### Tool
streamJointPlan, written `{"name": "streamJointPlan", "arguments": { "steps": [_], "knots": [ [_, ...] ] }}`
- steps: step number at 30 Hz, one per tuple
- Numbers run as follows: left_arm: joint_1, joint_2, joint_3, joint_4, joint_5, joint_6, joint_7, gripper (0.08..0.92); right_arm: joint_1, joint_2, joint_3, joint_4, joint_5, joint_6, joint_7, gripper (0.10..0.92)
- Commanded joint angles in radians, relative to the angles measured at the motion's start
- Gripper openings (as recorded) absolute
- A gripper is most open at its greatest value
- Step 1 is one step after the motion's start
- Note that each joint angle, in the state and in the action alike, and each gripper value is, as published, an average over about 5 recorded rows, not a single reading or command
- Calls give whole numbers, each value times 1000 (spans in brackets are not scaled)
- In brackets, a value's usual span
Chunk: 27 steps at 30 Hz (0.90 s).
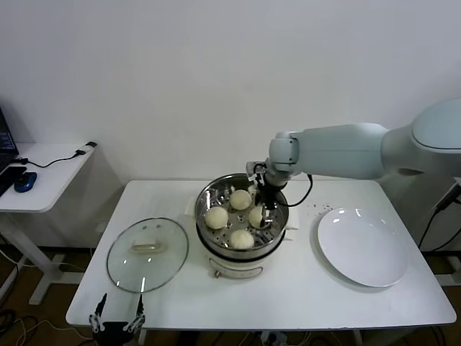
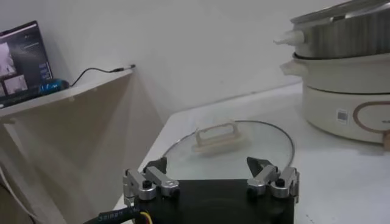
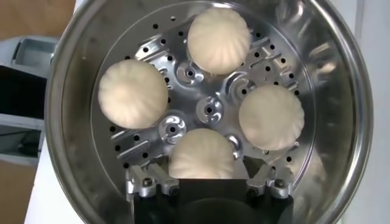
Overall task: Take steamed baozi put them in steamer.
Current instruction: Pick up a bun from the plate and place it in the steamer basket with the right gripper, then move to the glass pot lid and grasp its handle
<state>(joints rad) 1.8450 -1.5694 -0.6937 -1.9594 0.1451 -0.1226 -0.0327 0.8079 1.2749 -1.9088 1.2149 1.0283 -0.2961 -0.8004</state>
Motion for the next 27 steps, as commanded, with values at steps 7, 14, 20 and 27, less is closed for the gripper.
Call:
{"name": "streamJointPlan", "arguments": {
  "steps": [7, 14, 20, 27],
  "knots": [
    [0, -1, 0, -13, 10, 2, 4, 823, 93, -192, 72, 74, -4, 24, -52, 823],
    [-8, 1, -5, -16, 21, 0, 5, 823, 121, -458, 205, 133, 26, 139, -53, 823],
    [-8, -4, -5, -28, 28, -1, 3, 823, -49, -700, 374, 227, 17, 277, 194, 823],
    [-3, -11, -21, -62, 30, -5, -4, 823, -720, -902, 1041, 304, -44, 427, 470, 823]
  ]
}}
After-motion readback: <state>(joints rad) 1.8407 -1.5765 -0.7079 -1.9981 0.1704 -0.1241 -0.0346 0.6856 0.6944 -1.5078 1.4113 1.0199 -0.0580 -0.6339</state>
